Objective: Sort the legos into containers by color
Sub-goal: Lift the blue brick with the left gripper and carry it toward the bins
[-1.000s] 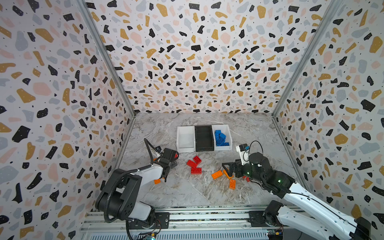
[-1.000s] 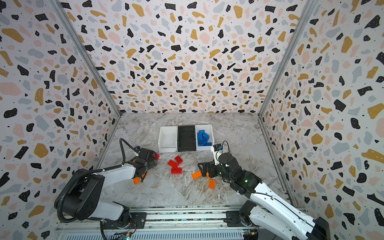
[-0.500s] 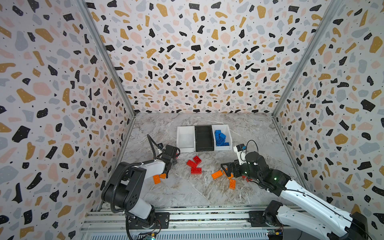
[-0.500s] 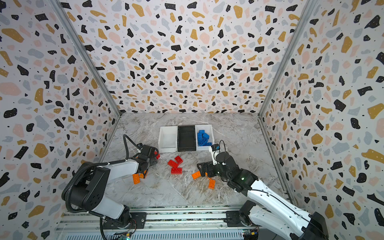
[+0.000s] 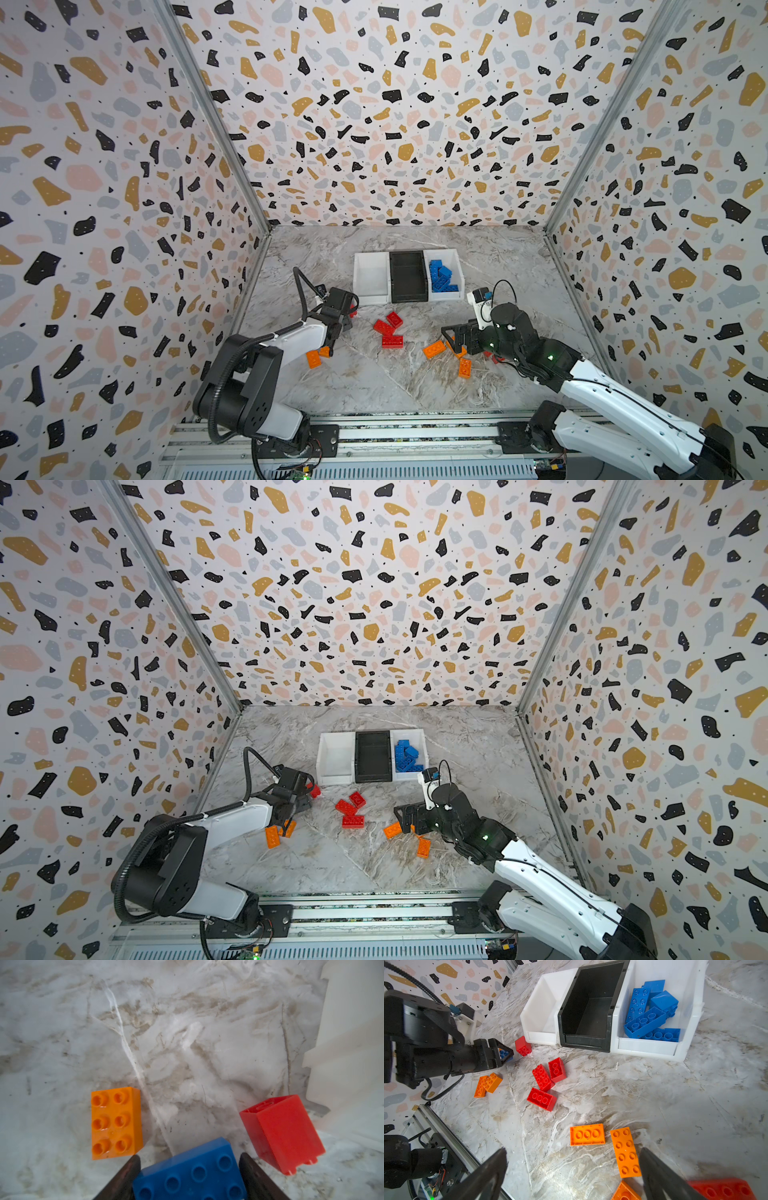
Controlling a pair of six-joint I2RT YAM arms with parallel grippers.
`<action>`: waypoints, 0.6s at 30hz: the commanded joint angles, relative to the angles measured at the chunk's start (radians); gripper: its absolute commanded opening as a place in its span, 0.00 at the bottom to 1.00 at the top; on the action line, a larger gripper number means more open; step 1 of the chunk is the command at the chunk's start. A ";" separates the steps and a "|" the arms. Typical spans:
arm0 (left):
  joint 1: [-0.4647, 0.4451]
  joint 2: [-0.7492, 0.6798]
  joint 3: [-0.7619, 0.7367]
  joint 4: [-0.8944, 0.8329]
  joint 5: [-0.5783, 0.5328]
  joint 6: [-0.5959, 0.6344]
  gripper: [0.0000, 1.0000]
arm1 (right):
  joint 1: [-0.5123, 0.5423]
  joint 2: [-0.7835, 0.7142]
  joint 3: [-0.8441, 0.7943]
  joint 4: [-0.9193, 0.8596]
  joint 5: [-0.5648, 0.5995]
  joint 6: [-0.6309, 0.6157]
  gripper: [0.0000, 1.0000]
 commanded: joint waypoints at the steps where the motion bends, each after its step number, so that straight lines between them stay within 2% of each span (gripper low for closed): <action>1: 0.003 -0.064 0.031 -0.035 0.004 0.028 0.70 | -0.004 -0.021 0.007 0.010 -0.010 -0.004 0.99; 7: -0.005 -0.123 0.050 -0.025 0.095 0.026 0.70 | -0.003 -0.057 -0.010 0.019 -0.010 0.013 0.99; 11: -0.041 -0.157 0.090 -0.029 0.140 0.016 0.69 | -0.004 -0.094 -0.013 -0.005 0.008 0.022 0.99; 15: -0.140 -0.164 0.159 -0.030 0.107 -0.001 0.69 | -0.004 -0.140 -0.015 -0.031 0.020 0.036 0.99; 18: -0.231 -0.117 0.242 -0.021 0.076 -0.005 0.70 | -0.004 -0.174 -0.019 -0.045 0.029 0.048 0.99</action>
